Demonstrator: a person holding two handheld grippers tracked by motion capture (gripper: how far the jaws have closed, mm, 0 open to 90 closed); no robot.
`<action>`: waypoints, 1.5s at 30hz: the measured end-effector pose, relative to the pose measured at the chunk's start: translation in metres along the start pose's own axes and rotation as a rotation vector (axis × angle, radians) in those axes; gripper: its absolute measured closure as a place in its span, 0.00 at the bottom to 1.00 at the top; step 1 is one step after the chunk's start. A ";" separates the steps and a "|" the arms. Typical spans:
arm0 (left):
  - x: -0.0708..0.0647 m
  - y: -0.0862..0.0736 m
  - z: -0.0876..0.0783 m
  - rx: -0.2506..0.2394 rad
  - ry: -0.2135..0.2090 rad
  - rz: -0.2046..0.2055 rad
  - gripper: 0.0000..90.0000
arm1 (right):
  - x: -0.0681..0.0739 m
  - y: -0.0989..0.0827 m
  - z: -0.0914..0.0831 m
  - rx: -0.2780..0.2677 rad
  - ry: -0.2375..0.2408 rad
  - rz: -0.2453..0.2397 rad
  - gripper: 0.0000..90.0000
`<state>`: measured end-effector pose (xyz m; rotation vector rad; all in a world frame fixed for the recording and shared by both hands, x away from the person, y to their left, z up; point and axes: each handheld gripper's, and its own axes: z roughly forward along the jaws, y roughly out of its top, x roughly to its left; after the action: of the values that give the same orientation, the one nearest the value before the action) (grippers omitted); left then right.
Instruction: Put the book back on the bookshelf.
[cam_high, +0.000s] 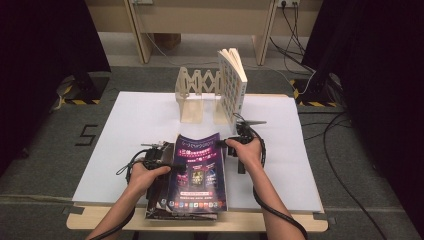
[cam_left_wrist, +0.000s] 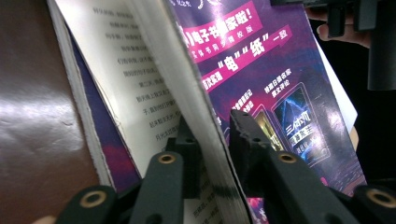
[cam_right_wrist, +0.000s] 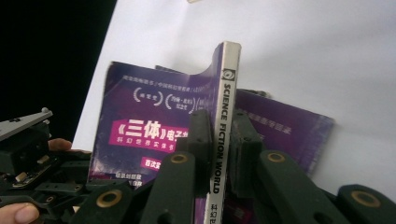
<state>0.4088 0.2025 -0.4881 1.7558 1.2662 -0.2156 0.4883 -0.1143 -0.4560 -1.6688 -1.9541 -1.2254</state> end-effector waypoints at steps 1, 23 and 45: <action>-0.001 0.000 -0.002 -0.013 0.014 0.010 0.76 | 0.001 0.000 -0.001 -0.009 0.009 -0.003 0.92; -0.002 -0.004 -0.047 -0.228 0.174 0.113 0.41 | 0.036 -0.001 -0.040 -0.214 0.008 -0.117 0.93; 0.000 -0.007 -0.055 -0.241 0.195 0.107 0.36 | 0.057 -0.003 -0.063 -0.385 -0.003 -0.165 0.93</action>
<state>0.3837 0.2438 -0.4618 1.6590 1.2733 0.1681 0.4511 -0.1237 -0.3806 -1.7011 -1.9840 -1.7547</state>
